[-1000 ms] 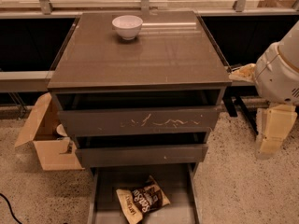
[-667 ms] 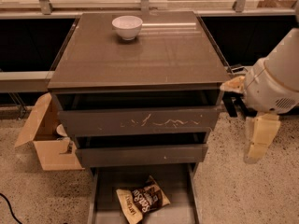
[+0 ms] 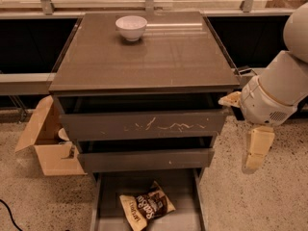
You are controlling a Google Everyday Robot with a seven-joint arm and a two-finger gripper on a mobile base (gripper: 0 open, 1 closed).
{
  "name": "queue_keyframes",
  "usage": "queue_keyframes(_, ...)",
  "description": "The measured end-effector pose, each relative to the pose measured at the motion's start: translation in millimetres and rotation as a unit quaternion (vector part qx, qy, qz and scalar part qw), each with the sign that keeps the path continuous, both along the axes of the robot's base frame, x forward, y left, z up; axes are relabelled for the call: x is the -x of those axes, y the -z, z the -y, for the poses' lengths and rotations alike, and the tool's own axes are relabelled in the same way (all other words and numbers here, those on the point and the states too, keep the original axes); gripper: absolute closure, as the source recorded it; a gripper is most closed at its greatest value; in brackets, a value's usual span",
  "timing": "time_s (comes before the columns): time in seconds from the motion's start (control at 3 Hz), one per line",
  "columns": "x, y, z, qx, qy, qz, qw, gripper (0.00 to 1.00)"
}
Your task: Pick brown chip bag from bottom drawer and place on counter
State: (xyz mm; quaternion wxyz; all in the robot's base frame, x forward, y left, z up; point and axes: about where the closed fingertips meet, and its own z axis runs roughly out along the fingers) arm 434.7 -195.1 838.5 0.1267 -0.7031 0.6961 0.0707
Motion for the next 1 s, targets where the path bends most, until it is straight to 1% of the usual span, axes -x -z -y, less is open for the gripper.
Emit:
queue_keyframes(0.33, -7.5, 53.6, -12.6, -0.012, -0.035, -0.016, 0.9992, 0.0)
queue_keyframes(0.67, -14.0, 107.1, -23.5, -0.018, -0.057, -0.025, 0.9979, 0.0)
queue_keyframes(1.0, -17.7, 161.8, -36.3, -0.045, -0.069, -0.025, 0.9963, 0.0)
